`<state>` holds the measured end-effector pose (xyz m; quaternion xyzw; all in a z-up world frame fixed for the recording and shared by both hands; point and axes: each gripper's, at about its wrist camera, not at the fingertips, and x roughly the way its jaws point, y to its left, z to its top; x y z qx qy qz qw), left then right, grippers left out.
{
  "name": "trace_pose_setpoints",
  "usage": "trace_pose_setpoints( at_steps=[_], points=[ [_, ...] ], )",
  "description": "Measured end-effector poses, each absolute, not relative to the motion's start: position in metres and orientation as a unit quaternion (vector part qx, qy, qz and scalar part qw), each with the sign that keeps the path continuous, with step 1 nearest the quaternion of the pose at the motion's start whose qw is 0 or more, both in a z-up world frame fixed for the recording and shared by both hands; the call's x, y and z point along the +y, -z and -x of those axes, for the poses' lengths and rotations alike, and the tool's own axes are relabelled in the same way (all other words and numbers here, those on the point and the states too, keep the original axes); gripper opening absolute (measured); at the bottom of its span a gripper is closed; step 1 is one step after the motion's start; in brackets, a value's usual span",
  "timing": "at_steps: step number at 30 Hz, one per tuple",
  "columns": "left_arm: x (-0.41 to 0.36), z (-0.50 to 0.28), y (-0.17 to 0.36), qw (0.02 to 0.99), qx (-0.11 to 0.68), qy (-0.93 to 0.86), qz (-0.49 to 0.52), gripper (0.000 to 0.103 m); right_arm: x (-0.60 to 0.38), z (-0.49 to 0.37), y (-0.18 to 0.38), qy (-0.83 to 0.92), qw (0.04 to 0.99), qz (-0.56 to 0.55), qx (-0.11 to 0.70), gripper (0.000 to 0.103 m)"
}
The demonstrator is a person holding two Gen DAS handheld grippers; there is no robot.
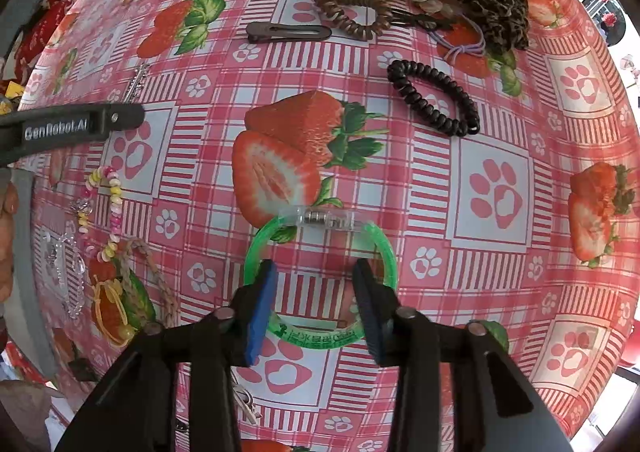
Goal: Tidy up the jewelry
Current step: 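Lift the silver clip with the left tool while the right tool lifts the green bangle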
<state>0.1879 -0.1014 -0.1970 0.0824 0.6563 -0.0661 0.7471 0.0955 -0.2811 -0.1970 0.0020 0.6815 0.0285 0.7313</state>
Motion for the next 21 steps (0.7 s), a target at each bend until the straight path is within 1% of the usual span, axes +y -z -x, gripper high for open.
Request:
trace_pose_setpoints(
  at_steps=[1,2,3,4,5,6,9,14,19,21],
  points=[
    [-0.103,-0.189,0.196,0.747,0.656,0.069,-0.082,0.064,-0.281,-0.096,0.197,-0.029,0.731,-0.001,0.682,0.031],
    [-0.107,-0.190,0.195,0.747,0.655,0.075,-0.083,0.057,-0.281,-0.099,0.197,-0.028,0.731,-0.001,0.682,0.029],
    [-0.109,-0.189,0.194,0.747,0.654,0.080,-0.086,0.052,-0.281,-0.093,0.193,-0.027,0.730,-0.001,0.682,0.026],
    [-0.115,-0.189,0.193,0.746,0.653,0.091,-0.094,0.040,-0.281,-0.089,0.192,-0.025,0.730,0.000,0.683,0.023],
    [-0.120,-0.189,0.191,0.744,0.653,0.099,-0.098,0.021,-0.282,-0.091,0.192,-0.023,0.730,0.000,0.683,0.015],
    [-0.124,-0.189,0.192,0.742,0.654,0.103,-0.104,0.015,-0.283,-0.082,0.197,-0.022,0.729,-0.001,0.684,0.007],
    [-0.131,-0.188,0.187,0.743,0.653,0.115,-0.093,0.015,-0.291,-0.084,0.198,-0.019,0.727,-0.011,0.686,0.003],
    [-0.135,-0.187,0.162,0.757,0.638,0.122,-0.075,0.015,-0.310,-0.082,0.182,-0.024,0.739,-0.034,0.673,0.002],
    [-0.132,-0.187,0.130,0.771,0.624,0.115,-0.053,0.015,-0.323,-0.086,0.155,-0.044,0.754,-0.048,0.654,0.002],
    [-0.118,-0.175,0.124,0.776,0.619,0.111,-0.045,0.015,-0.326,-0.088,0.143,-0.052,0.761,-0.052,0.645,0.002]
  ],
)
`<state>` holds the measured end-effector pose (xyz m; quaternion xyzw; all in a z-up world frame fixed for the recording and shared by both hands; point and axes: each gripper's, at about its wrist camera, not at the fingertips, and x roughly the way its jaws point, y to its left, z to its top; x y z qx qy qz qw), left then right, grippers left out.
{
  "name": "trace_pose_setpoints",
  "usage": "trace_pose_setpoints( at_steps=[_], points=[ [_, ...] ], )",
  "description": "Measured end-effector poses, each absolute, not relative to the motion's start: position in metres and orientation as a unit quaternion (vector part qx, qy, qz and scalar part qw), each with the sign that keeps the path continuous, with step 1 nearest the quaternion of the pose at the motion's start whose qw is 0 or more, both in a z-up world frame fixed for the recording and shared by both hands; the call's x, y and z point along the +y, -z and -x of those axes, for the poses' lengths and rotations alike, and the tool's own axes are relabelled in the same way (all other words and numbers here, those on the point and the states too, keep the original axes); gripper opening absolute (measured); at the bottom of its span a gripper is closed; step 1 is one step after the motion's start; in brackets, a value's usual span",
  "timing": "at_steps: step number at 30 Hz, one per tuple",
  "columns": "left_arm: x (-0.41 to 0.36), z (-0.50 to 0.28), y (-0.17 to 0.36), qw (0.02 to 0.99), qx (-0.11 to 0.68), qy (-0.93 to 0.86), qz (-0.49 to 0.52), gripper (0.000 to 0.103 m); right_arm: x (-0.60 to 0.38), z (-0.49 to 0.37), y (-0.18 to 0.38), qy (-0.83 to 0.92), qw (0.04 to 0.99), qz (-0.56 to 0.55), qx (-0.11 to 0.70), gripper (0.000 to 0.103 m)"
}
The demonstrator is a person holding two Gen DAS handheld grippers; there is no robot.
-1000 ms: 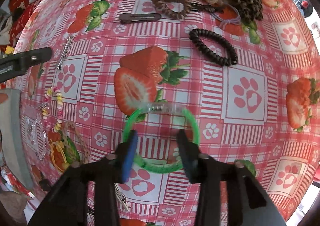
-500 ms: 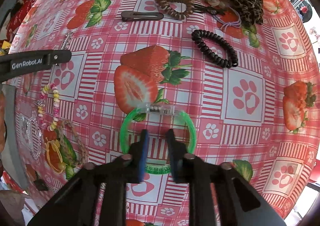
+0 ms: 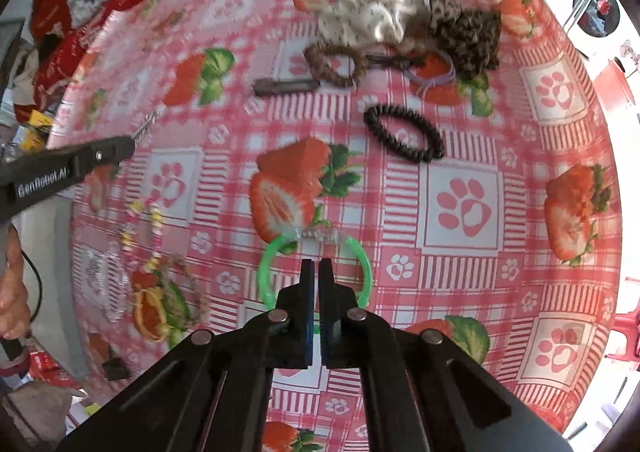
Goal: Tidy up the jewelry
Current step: 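Lift the silver clip with the left tool while the right tool lifts the green bangle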
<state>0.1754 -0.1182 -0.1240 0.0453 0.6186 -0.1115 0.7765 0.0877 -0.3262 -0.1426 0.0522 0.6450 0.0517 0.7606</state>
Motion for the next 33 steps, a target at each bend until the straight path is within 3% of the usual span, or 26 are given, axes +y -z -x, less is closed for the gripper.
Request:
trace_pose_setpoints(
  at_steps=[10,16,19,21,26,28,29,33],
  points=[
    [-0.042,-0.105,0.084,0.802,0.594,0.056,-0.001,0.015,-0.308,-0.077,0.109,-0.093,0.779,-0.048,0.618,0.002],
    [-0.007,-0.078,0.081,0.802,0.595,0.045,0.008,0.015,-0.298,-0.075,0.137,-0.115,0.753,-0.067,0.644,0.004],
    [0.006,-0.069,0.087,0.799,0.600,0.046,-0.001,0.015,-0.292,-0.073,0.159,-0.096,0.745,-0.066,0.657,0.017],
    [0.014,-0.064,0.091,0.796,0.604,0.045,-0.001,0.015,-0.285,-0.072,0.176,-0.082,0.735,-0.057,0.671,0.035],
    [0.031,-0.053,0.098,0.790,0.612,0.044,0.004,0.015,-0.273,-0.069,0.199,-0.055,0.728,-0.034,0.683,0.035],
    [0.035,-0.050,0.098,0.789,0.612,0.043,0.006,0.015,-0.267,-0.070,0.198,-0.042,0.732,-0.005,0.680,0.023],
    [0.036,-0.049,0.097,0.790,0.612,0.043,0.007,0.015,-0.264,-0.070,0.198,-0.040,0.734,0.006,0.678,0.007],
    [0.043,-0.045,0.094,0.793,0.608,0.040,0.015,0.015,-0.266,-0.069,0.187,-0.043,0.741,-0.007,0.670,0.006]
  ],
)
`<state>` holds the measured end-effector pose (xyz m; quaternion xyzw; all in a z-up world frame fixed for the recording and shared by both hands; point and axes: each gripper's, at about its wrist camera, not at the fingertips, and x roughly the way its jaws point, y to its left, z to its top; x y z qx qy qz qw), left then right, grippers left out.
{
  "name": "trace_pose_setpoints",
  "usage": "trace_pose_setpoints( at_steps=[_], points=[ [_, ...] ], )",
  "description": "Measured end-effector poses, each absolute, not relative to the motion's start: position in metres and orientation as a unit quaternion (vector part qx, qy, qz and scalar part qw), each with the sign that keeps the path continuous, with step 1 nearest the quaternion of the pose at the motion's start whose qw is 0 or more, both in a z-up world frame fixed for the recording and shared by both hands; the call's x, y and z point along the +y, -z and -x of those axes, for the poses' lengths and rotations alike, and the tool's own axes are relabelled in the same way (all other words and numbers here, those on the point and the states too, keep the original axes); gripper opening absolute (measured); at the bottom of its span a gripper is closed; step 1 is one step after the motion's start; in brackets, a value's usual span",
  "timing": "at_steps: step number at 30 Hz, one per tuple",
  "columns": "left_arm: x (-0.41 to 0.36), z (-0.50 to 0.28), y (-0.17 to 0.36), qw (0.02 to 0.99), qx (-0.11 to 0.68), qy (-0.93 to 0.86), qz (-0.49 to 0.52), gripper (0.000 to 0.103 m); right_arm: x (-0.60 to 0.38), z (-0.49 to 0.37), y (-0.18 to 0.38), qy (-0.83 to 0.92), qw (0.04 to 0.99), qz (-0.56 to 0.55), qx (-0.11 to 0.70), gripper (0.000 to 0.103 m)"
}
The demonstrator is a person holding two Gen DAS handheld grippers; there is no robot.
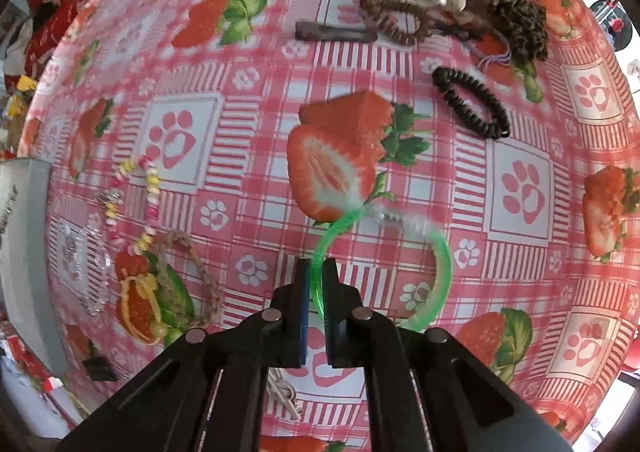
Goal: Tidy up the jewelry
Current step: 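Lift the silver clip with the left tool while the right tool lifts the green bangle, then carry both items over the white tray and open both tools to drop them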
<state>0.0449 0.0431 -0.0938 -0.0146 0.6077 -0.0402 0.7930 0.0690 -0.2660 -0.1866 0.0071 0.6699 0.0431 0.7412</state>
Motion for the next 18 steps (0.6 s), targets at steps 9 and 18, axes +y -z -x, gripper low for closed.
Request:
trace_pose_setpoints(
  at_steps=[9,18],
  points=[
    [0.070,-0.032,0.086,0.800,0.599,0.028,0.035,0.015,-0.246,-0.066,0.120,-0.075,0.778,-0.019,0.623,0.006],
    [0.144,-0.010,0.079,0.805,0.589,-0.027,0.066,0.015,-0.132,-0.067,0.075,-0.197,0.791,0.028,0.579,0.006]
  ],
)
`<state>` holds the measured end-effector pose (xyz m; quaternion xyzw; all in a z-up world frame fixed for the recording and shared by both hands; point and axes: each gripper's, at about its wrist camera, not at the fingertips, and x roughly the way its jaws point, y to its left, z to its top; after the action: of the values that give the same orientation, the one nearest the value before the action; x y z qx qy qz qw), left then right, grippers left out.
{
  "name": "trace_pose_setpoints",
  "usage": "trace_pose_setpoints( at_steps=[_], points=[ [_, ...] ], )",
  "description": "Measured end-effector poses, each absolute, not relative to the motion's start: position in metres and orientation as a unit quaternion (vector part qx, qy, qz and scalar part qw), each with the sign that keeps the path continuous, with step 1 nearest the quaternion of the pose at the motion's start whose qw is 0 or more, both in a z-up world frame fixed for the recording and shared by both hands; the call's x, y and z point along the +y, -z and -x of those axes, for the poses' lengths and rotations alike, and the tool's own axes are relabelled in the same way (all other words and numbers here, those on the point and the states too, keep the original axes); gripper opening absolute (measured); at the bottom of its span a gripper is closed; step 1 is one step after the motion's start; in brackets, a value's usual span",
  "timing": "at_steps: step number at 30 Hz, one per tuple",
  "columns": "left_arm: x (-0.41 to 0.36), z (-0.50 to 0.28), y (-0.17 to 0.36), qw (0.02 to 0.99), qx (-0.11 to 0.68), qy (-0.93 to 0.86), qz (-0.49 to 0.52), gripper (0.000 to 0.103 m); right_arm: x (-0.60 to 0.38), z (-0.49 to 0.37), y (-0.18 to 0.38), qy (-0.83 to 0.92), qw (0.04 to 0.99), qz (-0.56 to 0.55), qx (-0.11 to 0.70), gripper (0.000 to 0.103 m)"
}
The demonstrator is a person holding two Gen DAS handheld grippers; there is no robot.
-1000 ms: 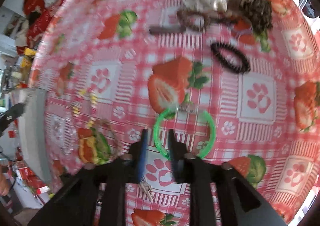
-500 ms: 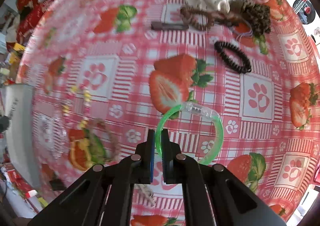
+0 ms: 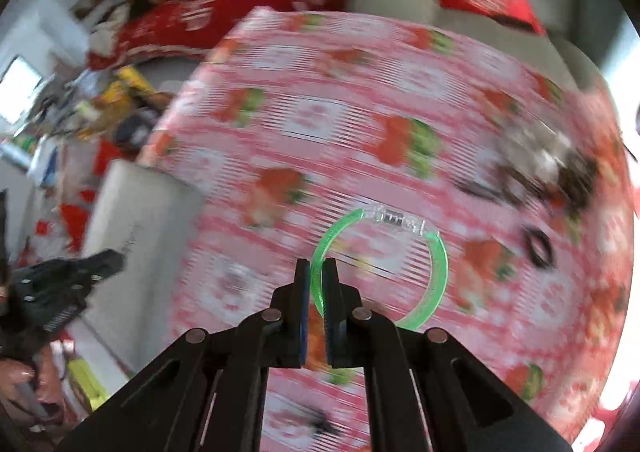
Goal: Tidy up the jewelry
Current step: 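Carry both items over the white tray and open both tools to drop them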
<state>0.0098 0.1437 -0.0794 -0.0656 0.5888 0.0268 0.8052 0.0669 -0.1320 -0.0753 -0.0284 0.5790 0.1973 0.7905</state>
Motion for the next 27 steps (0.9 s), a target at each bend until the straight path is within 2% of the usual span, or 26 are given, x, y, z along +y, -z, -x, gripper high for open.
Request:
trace_pose_setpoints(
  at_steps=[6,13,27],
  points=[
    [0.207,0.002,0.100,0.794,0.596,-0.084,0.087,0.015,-0.020,-0.062,0.078,-0.296,0.765,0.063,0.569,0.006],
    [0.245,0.011,0.139,0.776,0.613,-0.117,0.090,0.015,0.078,-0.061,0.119,-0.349,0.725,0.093,0.586,0.006],
    [0.250,0.018,0.174,0.773,0.619,-0.123,0.065,0.016,0.119,-0.076,0.204,-0.307,0.682,0.124,0.652,0.007]
  ],
)
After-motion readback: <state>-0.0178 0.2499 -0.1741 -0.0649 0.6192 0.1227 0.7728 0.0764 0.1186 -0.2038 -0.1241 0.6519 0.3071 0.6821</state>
